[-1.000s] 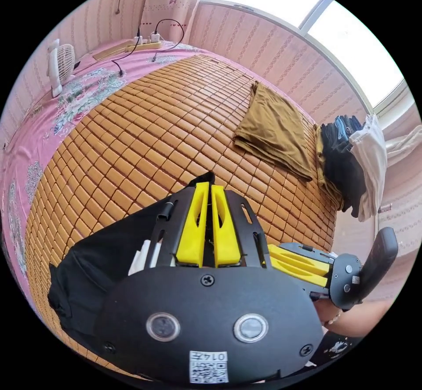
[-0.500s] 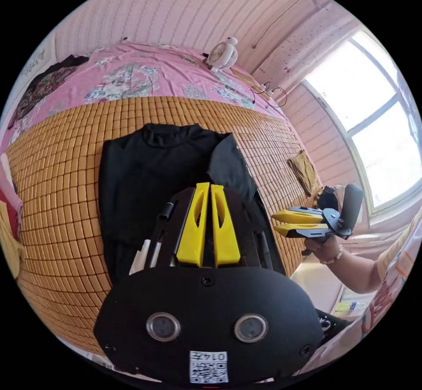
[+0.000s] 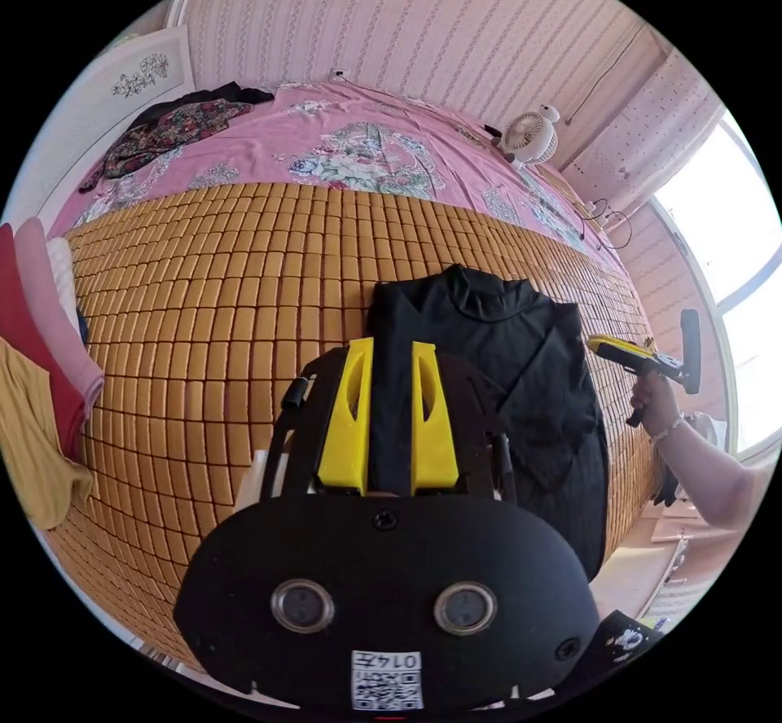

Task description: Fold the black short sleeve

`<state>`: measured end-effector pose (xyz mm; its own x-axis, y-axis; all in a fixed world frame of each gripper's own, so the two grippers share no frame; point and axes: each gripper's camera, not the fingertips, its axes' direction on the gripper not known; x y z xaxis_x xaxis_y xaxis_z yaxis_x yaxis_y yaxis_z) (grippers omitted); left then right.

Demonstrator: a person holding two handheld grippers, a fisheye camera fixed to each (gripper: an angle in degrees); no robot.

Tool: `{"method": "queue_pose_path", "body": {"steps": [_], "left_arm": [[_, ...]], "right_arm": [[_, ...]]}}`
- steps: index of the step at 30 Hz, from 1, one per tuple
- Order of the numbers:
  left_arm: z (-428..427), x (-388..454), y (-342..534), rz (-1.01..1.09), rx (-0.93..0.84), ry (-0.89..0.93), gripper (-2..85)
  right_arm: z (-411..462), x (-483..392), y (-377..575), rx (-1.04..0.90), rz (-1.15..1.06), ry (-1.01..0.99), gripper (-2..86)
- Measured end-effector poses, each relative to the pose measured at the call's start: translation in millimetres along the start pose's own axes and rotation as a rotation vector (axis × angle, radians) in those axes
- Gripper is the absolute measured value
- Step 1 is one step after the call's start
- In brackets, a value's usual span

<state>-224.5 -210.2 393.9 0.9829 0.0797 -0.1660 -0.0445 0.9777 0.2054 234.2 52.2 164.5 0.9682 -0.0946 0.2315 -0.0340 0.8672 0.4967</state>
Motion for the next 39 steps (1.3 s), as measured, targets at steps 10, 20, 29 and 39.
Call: {"method": "queue_pose_path", "body": {"steps": [10,20,29,39], "left_arm": [[44.1,-16.6,-68.4,0.058,-0.263,-0.01,1.5],[-47.0,-35.3,-96.4,-0.021,-0.039,0.088,-1.0],[-168.4,-25.4,-26.8,0.128,0.028,0.248,-1.0],[-231.6,-10.0,94.6,0.387,-0.095,0.172,-0.9]], "right_arm": [[41.9,25.7,-81.7,-0.127,0.084,0.021,1.8],[-9.2,62.7,-89.0,0.052,0.199,-0.124,0.7],[-83.8,53.2,-35.4,0.132,0.034,-0.263,0.7],[-114.9,26.1,94.4,-0.004,-0.159,-0.308,0.7]]}}
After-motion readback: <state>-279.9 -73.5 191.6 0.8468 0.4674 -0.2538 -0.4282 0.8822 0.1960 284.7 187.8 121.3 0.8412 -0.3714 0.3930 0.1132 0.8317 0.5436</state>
